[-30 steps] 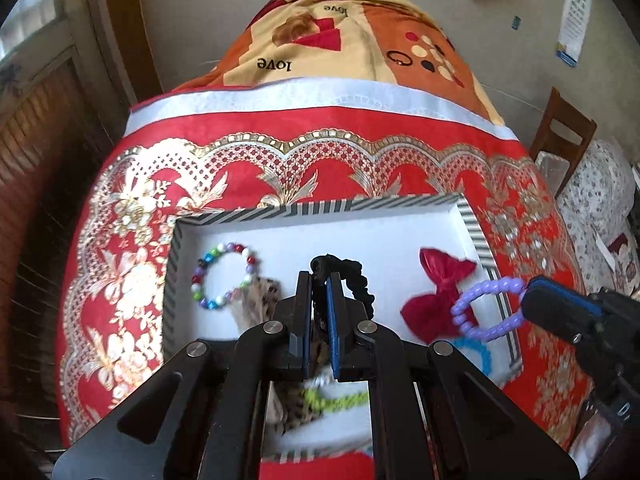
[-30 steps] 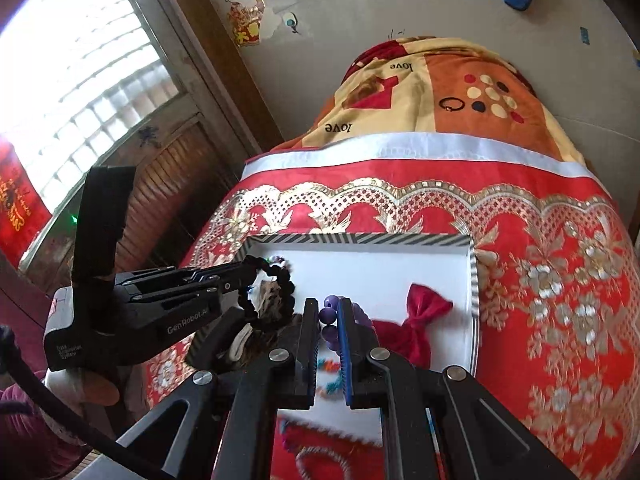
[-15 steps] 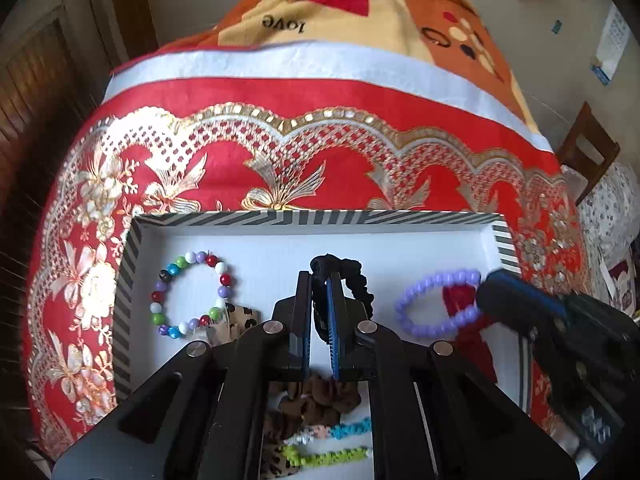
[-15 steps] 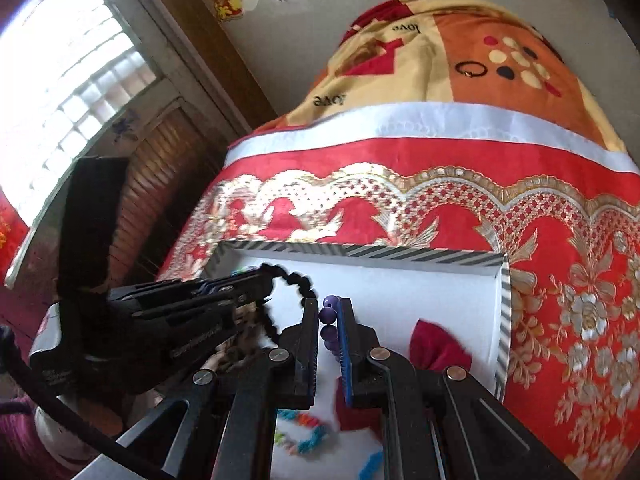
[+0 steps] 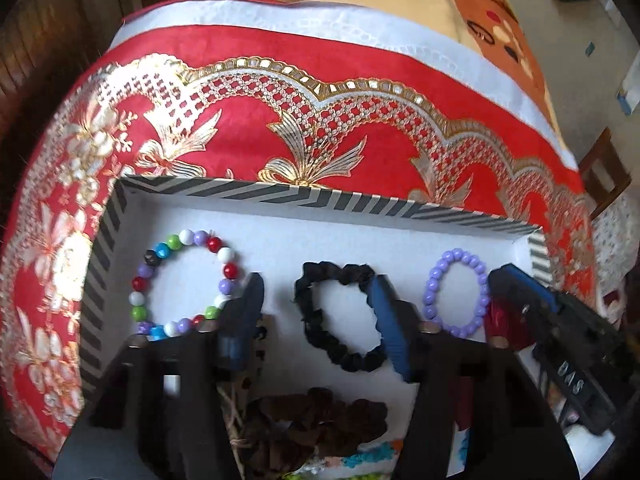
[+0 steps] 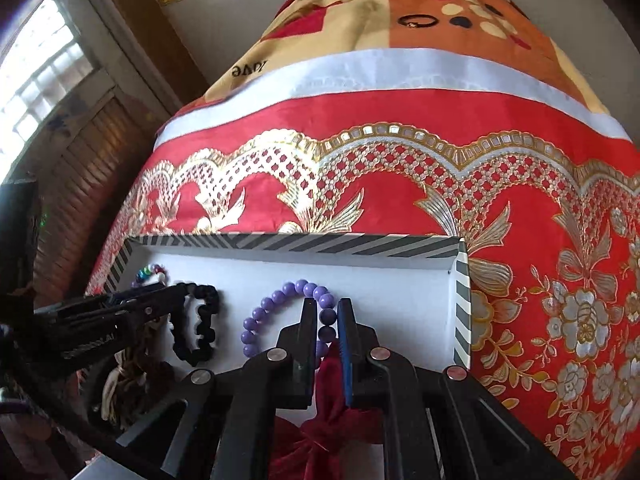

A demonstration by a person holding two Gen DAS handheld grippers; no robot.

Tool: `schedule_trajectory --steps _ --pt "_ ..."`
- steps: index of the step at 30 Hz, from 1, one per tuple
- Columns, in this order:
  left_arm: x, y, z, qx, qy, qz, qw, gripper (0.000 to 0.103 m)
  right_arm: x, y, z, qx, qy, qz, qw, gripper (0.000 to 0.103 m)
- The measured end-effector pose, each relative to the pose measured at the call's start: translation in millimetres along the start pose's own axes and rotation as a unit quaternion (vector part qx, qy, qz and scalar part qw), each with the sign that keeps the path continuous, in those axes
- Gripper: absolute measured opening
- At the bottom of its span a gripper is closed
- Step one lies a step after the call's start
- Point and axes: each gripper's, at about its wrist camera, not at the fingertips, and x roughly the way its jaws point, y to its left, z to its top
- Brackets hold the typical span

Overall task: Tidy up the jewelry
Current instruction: 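Lower the black scrunchie into the box with the left tool while the right drops the purple bracelet in, then withdraw both open tools toward the grey rope bracelet and amber bracelet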

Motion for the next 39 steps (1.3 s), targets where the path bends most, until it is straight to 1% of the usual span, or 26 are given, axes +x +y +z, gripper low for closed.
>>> schedule_trajectory --steps 1,2,3,6,9,14,19,21,24,27,30,33,39 --pt "-0.1 0.8 -0.4 -0.002 -0.001 -0.002 1.0000 0.056 -1.6 -0.1 -1.0 -0.003 -0.003 -0.002 1.000 0.030" --pt "-1.7 1.6 -1.1 -0.003 -0.003 -0.001 1.0000 0.056 -4.4 -0.1 -1.8 -0.003 -0.008 -0.003 1.000 0.034" --pt "-3.4 2.5 -1.7 -0.004 -0.006 0.001 1.0000 0.056 -8.0 0.6 -3.6 0.000 -0.013 -0.003 1.000 0.036" --pt "-10.2 4.2 -5.1 -0.005 -0.013 0.010 0.9999 0.056 -20.0 -2.3 -8.4 0.012 -0.020 0.005 1.000 0.036" --pt "-19.8 3.4 -9.4 -0.001 -0.021 0.020 0.9996 0.056 -33.0 2.2 -15.0 0.009 -0.030 0.006 0.999 0.035" --pt "-41.6 5.4 -26.3 0.020 -0.040 0.051 0.9977 0.056 -56.2 12.8 -29.1 -0.005 -0.044 -0.014 0.999 0.036" --pt "-66.3 5.6 -48.7 0.038 -0.063 0.090 0.9932 0.056 -82.8 24.2 -51.4 0.000 -0.052 -0.020 0.998 0.039" --pt "-73.0 4.2 -55.3 0.045 -0.065 0.091 0.9927 0.056 -88.5 30.6 -61.4 -0.001 -0.052 -0.019 0.998 0.039" --pt "-90.5 4.7 -74.7 0.055 -0.071 0.078 0.9929 0.056 -98.9 41.9 -79.7 -0.007 -0.047 -0.028 0.998 0.039" --pt "-106.7 4.3 -93.6 0.061 -0.078 0.069 0.9927 0.056 -113.7 50.5 -96.2 -0.007 -0.051 -0.034 0.998 0.040" --pt "-122.8 8.0 -112.1 0.065 -0.087 0.064 0.9920 0.056 -128.6 56.9 -112.3 0.003 -0.057 -0.038 0.998 0.043" --pt "-134.6 13.6 -128.0 0.066 -0.091 0.061 0.9918 0.056 -139.7 66.1 -129.3 0.012 -0.060 -0.046 0.997 0.043" --pt "-151.1 23.8 -153.2 0.064 -0.092 0.054 0.9922 0.056 -149.3 82.8 -152.7 0.019 -0.064 -0.061 0.996 0.043"
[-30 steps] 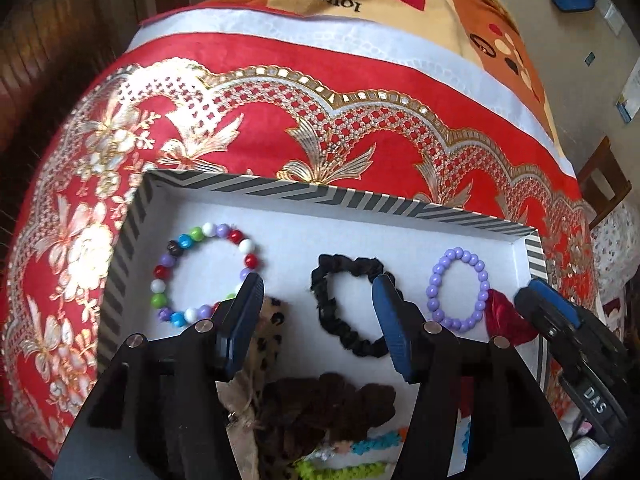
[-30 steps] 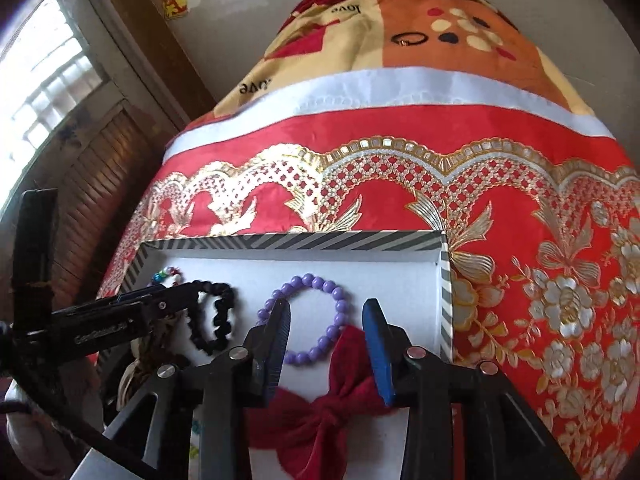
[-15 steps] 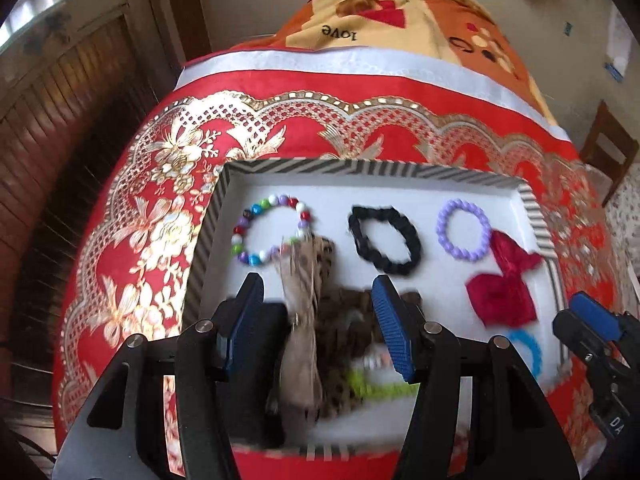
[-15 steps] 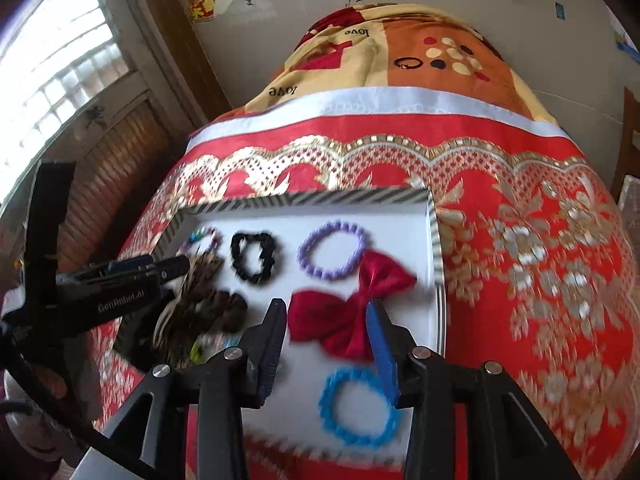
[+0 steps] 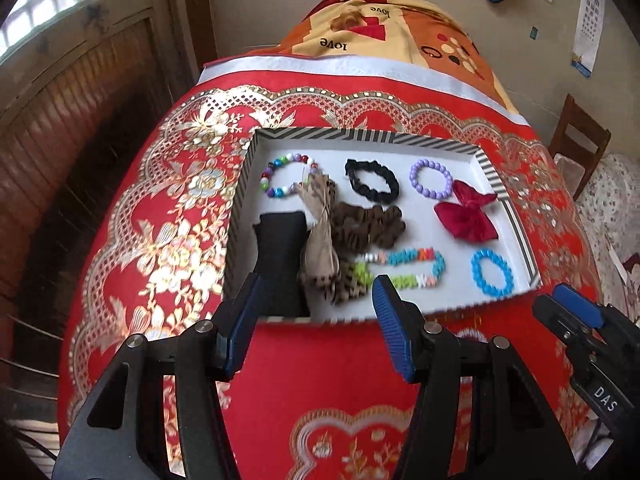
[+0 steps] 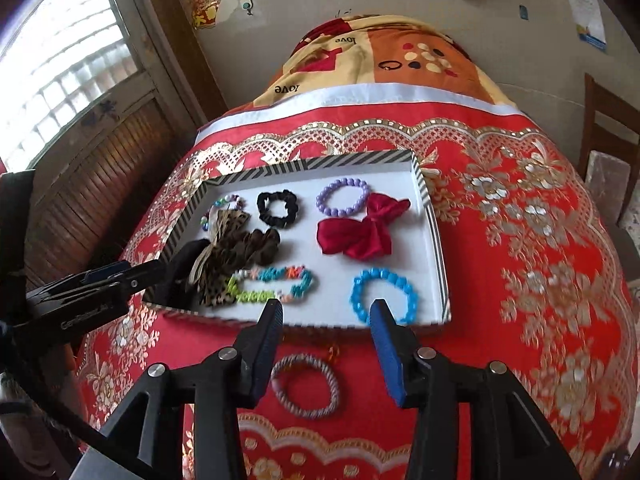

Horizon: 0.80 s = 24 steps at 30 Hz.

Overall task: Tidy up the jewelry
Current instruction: 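Withdraw both open tools toward the grey rope bracelet and amber bracelet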

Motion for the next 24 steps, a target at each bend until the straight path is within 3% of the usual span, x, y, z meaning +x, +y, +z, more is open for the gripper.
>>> schedule_trajectory --steps 24 --pt "-41.3 5.4 -60.4 0.005 0.001 -0.033 0.9994 0.056 -49.3 31.8 -55.1 -0.001 -0.009 -0.036 0.999 0.044"
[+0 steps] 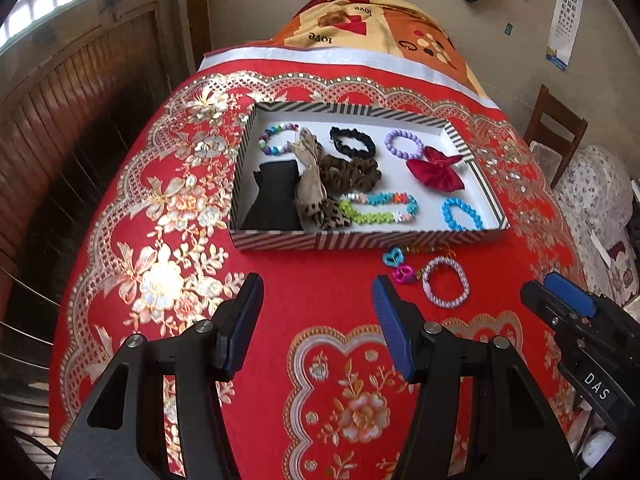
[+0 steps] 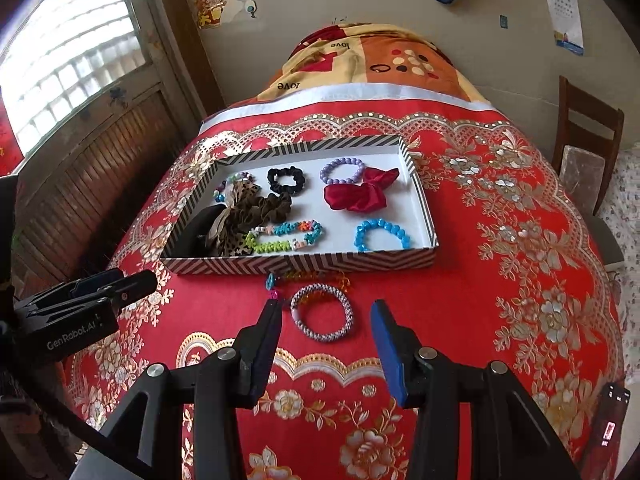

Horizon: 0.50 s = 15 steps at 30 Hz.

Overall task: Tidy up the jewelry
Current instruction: 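Withdraw both open tools toward the grey rope bracelet and amber bracelet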

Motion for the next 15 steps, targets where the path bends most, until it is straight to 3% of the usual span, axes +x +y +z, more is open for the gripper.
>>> schedule_trajectory --steps 15 --pt "11.7 3.6 -16.6 -0.012 0.035 -0.019 0.9992 0.056 -0.8 -12.9 -21.8 0.019 0.012 -0.008 1.000 0.046"
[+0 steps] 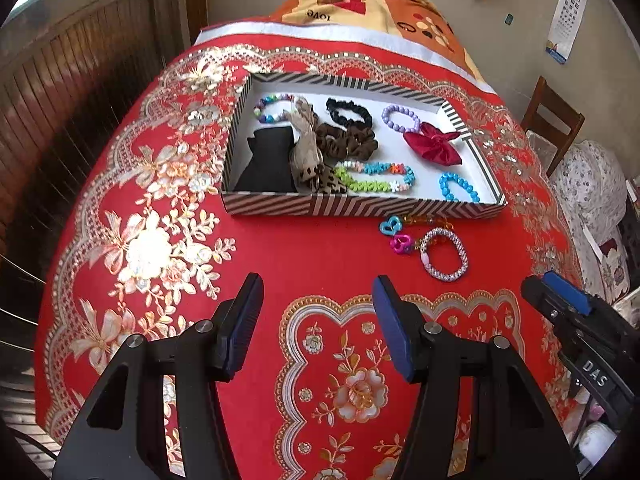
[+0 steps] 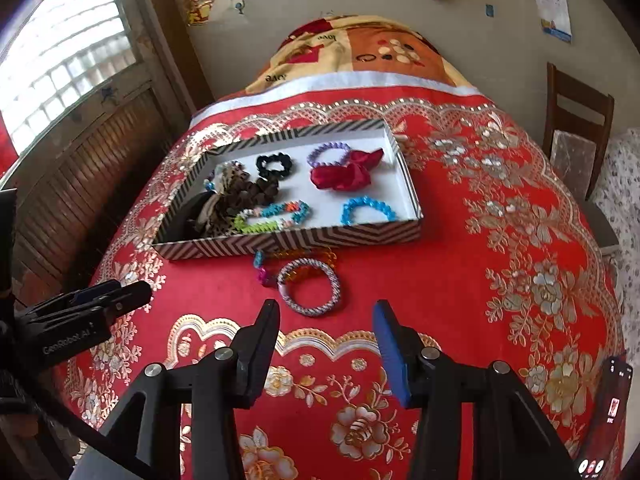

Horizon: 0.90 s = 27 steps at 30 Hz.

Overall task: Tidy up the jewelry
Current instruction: 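Withdraw both open tools toward the grey rope bracelet and amber bracelet, then grasp the amber heart-charm bracelet with the left tool while the right grasps the grey rope bracelet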

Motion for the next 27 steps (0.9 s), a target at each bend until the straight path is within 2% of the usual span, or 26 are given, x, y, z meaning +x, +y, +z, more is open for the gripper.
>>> schedule_trajectory --steps 6,13,14,16,19,27 --pt "13.4 1.8 0.7 -0.017 0.021 -0.007 0.9996 0.056 31.2 -13.7 -4.5 0.013 0.033 0.010 0.999 0.046" --pt "28.2 -0.5 7.4 -0.034 0.040 -0.010 0.9986 0.057 78.2 -9.4 6.4 -0.021 0.046 0.020 0.999 0.046" --pt "30.5 -1.5 8.9 -0.035 0.042 -0.011 0.9984 0.056 82.6 -8.1 8.0 -0.026 0.045 0.019 0.998 0.044" --pt "35.1 -3.7 12.3 -0.036 0.046 -0.013 0.9982 0.056 96.1 -7.8 10.6 -0.037 0.047 0.015 0.998 0.024" --pt "43.3 -9.2 19.0 -0.042 0.052 -0.021 0.9976 0.056 100.7 -10.9 9.5 -0.050 0.045 0.014 0.998 0.008" --pt "75.9 -35.7 35.2 -0.044 0.068 -0.029 0.9963 0.056 76.9 -51.8 -1.1 -0.021 0.052 0.012 0.998 0.007"
